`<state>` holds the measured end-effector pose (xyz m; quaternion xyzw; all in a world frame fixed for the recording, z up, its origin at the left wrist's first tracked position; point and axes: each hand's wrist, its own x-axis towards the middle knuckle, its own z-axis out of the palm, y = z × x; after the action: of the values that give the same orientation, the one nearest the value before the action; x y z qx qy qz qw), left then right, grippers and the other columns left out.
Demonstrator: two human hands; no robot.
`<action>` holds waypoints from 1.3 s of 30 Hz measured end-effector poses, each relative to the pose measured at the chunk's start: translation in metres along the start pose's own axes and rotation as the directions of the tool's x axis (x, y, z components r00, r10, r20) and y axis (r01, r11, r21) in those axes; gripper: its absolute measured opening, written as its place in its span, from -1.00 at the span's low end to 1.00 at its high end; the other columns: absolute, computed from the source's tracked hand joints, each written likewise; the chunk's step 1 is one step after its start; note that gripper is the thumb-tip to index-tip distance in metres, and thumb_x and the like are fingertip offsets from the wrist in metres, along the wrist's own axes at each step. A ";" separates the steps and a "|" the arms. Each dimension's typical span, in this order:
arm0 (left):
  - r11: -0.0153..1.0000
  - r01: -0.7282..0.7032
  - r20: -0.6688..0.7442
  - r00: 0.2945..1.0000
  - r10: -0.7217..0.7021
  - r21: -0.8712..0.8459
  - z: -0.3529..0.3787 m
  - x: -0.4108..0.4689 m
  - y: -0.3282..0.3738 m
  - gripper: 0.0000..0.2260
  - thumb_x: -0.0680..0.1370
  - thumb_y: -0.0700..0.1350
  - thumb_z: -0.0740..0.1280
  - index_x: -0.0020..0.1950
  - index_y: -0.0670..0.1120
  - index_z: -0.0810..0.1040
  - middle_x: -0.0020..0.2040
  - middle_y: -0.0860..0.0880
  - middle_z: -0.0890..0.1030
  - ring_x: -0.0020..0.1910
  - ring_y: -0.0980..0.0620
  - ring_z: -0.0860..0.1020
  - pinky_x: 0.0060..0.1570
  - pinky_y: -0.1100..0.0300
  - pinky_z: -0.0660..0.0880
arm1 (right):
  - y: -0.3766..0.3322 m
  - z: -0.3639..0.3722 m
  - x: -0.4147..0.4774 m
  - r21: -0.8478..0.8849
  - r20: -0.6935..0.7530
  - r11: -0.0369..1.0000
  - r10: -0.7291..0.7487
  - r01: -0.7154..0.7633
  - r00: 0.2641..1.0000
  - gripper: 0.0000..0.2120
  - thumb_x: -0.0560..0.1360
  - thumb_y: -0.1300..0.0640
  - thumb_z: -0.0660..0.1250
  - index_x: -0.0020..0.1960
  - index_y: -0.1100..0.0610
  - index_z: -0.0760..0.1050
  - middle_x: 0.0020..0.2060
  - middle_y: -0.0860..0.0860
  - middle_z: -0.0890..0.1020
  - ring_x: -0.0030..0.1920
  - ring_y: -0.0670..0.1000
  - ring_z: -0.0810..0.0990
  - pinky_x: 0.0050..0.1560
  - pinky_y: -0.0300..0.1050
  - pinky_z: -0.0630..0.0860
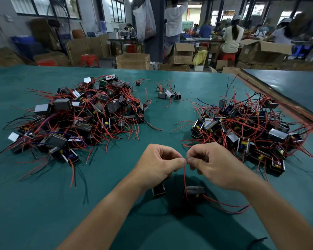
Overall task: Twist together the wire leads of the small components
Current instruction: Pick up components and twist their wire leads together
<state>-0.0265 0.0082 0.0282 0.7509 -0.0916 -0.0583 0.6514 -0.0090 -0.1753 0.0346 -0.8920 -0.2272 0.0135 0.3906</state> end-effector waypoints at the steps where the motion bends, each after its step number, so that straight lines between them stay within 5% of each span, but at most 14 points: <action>1: 1.000 -0.001 -0.002 1.000 0.001 -0.005 0.000 0.000 0.001 -0.82 0.49 -0.29 0.43 -0.30 -0.12 0.61 -0.54 0.08 0.46 -0.57 0.16 0.30 -0.54 0.35 0.25 | 0.000 0.000 0.000 0.000 -0.007 1.000 -0.005 0.005 1.000 -0.77 0.55 0.17 0.34 -0.26 -0.03 0.54 -0.38 -0.14 0.62 -0.37 0.03 0.53 -0.24 0.05 0.52; 7: 0.998 -0.003 -0.002 1.000 0.002 -0.060 -0.003 0.000 0.004 -0.84 0.46 -0.29 0.45 -0.30 -0.10 0.62 -0.52 0.01 0.43 -0.53 0.09 0.28 -0.51 0.28 0.19 | -0.003 0.005 0.001 0.104 -0.084 0.993 -0.043 0.052 0.996 -0.79 0.55 0.25 0.34 -0.22 0.02 0.53 -0.38 0.02 0.59 -0.41 -0.06 0.45 -0.32 0.05 0.48; 13: 0.996 -0.010 -0.048 0.999 0.006 -0.089 -0.003 0.000 0.004 -0.80 0.48 -0.33 0.41 -0.30 -0.11 0.60 -0.53 0.02 0.44 -0.57 0.09 0.31 -0.56 0.31 0.25 | -0.005 0.007 0.002 0.224 -0.236 0.972 -0.018 0.073 0.972 -0.92 0.53 0.16 0.35 -0.09 -0.02 0.53 -0.32 -0.02 0.66 -0.37 0.01 0.56 -0.25 0.07 0.57; 15: 0.993 -0.048 -0.067 0.997 0.041 -0.111 -0.003 0.000 0.005 -0.79 0.48 -0.35 0.40 -0.30 -0.11 0.59 -0.53 0.04 0.45 -0.58 0.11 0.32 -0.56 0.32 0.26 | -0.007 0.006 0.000 0.217 -0.168 0.975 -0.021 0.058 0.986 -0.89 0.45 -0.01 0.37 -0.06 0.00 0.54 -0.29 -0.02 0.67 -0.31 0.07 0.59 -0.24 0.01 0.57; 18: 0.978 -0.163 -0.059 0.986 0.156 -0.131 -0.004 -0.002 0.007 -0.80 0.47 -0.36 0.43 -0.30 -0.11 0.60 -0.50 0.05 0.51 -0.56 0.16 0.37 -0.53 0.35 0.31 | -0.011 0.014 -0.005 0.105 -0.014 0.993 -0.056 0.057 0.998 -0.75 0.37 -0.15 0.37 -0.16 0.03 0.55 -0.41 -0.14 0.58 -0.44 -0.11 0.48 -0.39 -0.21 0.42; 23: 0.944 -0.320 -0.028 0.947 0.319 -0.077 -0.008 -0.005 0.009 -0.90 0.38 -0.26 0.46 -0.29 -0.08 0.67 -0.38 0.01 0.61 -0.39 0.13 0.52 -0.36 0.32 0.44 | -0.012 0.029 -0.006 0.109 0.047 0.994 -0.021 0.016 0.999 -0.78 0.45 -0.05 0.40 -0.27 0.05 0.49 -0.53 -0.15 0.40 -0.49 -0.16 0.31 -0.44 -0.20 0.27; 30: 0.948 -0.265 -0.068 0.964 0.257 -0.173 -0.006 -0.003 0.006 -0.92 0.36 -0.22 0.48 -0.32 -0.07 0.67 -0.42 0.04 0.58 -0.51 0.20 0.45 -0.49 0.39 0.36 | -0.034 0.022 -0.016 0.278 0.247 0.961 -0.064 -0.008 0.967 -0.96 0.33 0.10 0.33 -0.25 -0.01 0.55 -0.31 0.14 0.60 -0.27 0.17 0.54 -0.13 0.18 0.51; 35: 0.952 -0.282 -0.040 0.959 0.280 -0.114 -0.006 -0.003 0.008 -0.91 0.38 -0.24 0.48 -0.30 -0.10 0.65 -0.41 0.06 0.59 -0.43 0.21 0.48 -0.39 0.39 0.39 | -0.035 0.033 -0.013 0.345 0.287 0.937 -0.054 -0.050 0.956 -0.70 0.59 0.16 0.31 -0.32 0.16 0.53 -0.46 0.13 0.51 -0.43 -0.05 0.40 -0.40 -0.12 0.33; 39: 0.965 -0.223 -0.297 0.939 0.174 -0.139 -0.014 0.002 0.009 -0.87 0.37 -0.08 0.43 -0.31 -0.13 0.63 -0.45 0.00 0.54 -0.49 0.12 0.43 -0.48 0.32 0.33 | -0.028 0.022 -0.009 0.304 0.340 0.937 0.062 -0.172 0.938 -0.60 0.65 0.16 0.19 -0.36 0.06 0.49 -0.49 -0.05 0.55 -0.52 -0.11 0.37 -0.50 -0.28 0.29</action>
<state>-0.0218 0.0203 0.0393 0.6798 -0.0681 0.1082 0.7221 -0.0331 -0.1470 0.0374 -0.8118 -0.2287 0.2216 0.4894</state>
